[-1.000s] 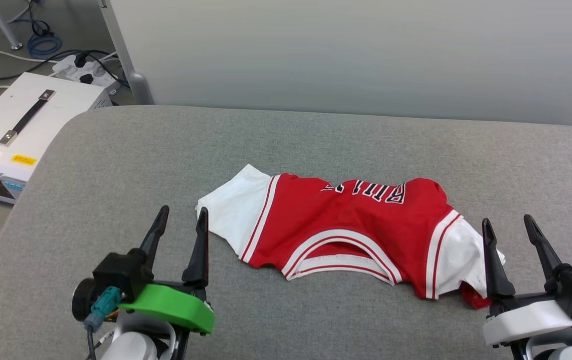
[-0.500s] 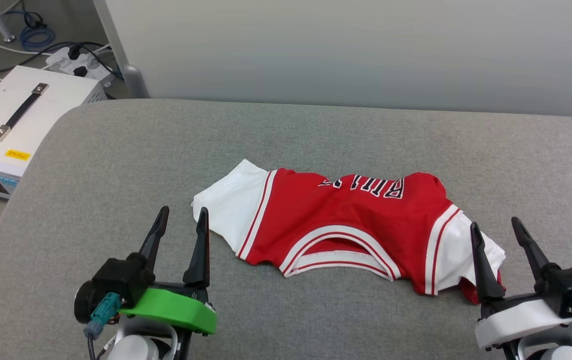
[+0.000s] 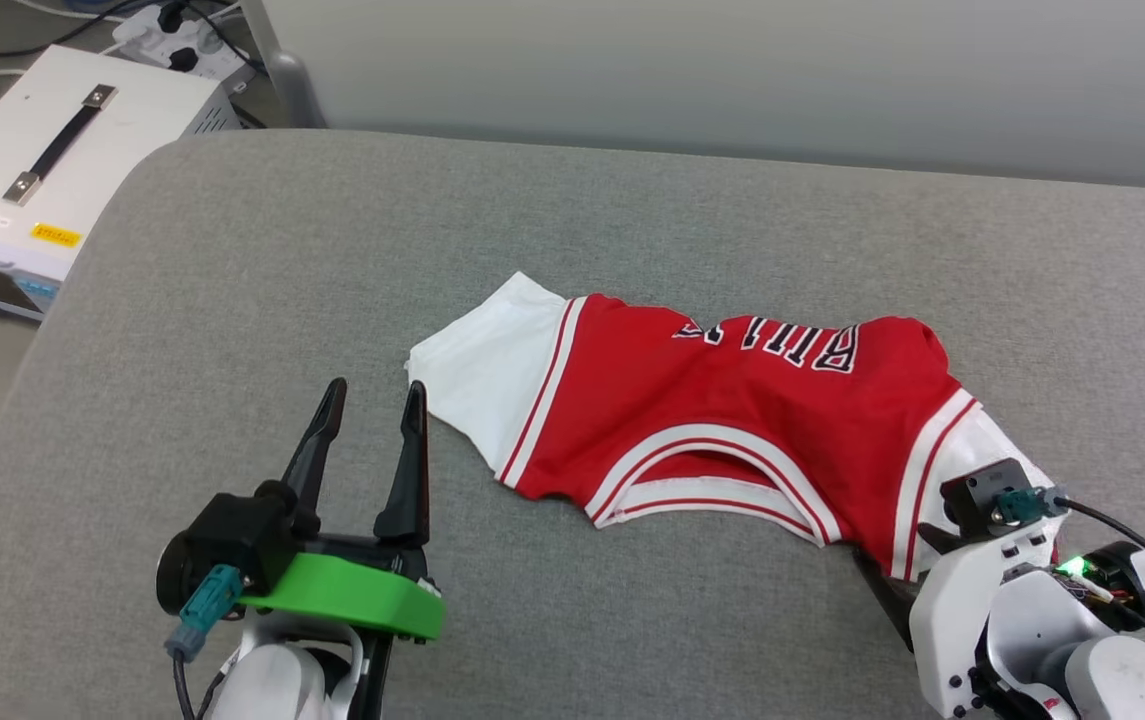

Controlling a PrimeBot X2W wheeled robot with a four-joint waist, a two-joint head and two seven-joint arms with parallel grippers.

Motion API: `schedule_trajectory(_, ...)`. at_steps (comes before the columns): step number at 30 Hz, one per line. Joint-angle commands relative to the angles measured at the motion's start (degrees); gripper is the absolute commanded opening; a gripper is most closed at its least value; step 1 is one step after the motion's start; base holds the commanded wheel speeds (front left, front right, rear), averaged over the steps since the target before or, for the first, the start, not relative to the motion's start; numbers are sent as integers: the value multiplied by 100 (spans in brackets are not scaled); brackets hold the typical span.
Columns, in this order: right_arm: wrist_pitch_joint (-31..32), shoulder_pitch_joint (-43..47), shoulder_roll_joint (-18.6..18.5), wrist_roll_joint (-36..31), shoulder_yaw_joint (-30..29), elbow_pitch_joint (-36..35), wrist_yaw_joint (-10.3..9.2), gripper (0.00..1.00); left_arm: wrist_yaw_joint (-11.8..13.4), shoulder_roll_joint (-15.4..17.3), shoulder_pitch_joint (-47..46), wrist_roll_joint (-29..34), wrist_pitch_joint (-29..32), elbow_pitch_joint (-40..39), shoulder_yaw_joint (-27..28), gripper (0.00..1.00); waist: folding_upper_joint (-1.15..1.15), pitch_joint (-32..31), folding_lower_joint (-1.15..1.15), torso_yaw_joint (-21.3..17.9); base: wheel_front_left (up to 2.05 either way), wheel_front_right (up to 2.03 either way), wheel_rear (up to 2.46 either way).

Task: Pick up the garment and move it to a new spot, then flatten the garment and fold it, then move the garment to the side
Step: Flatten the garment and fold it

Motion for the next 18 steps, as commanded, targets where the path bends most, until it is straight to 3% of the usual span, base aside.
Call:
schedule_trajectory(1, 192, -152, -82, 1, 29, 39, -4, 100, -41, -38, -152, 75, -32, 5, 13, 100, 0, 189, 0, 191, 0, 0, 0)
schedule_trajectory(9, 1070, -230, -21, -121, -126, 319, -4, 100, -120, -104, -249, 110, -32, 45, 83, 100, 0, 415, 0, 431, 0, 0, 0)
schedule_trajectory(14, 1199, -192, 38, -164, -193, 453, -4, 100, -145, -115, -279, 122, -32, 46, 125, 100, 0, 462, 0, 466, 0, 0, 0)
schedule_trajectory(16, 1213, -177, 55, -142, -208, 528, -4, 42, -151, -118, -287, 133, -32, 52, 140, 100, 0, 461, 0, 455, 0, 0, 0)
schedule_trajectory(17, 1211, -167, 57, -130, -198, 560, -4, 0, -154, -118, -290, 132, -33, 58, 138, 100, 0, 451, 0, 443, 0, 0, 0)
schedule_trajectory(18, 1202, -158, 51, -120, -185, 581, -4, 0, -156, -119, -291, 128, -33, 63, 136, 100, 0, 439, 0, 431, 0, 0, 0)
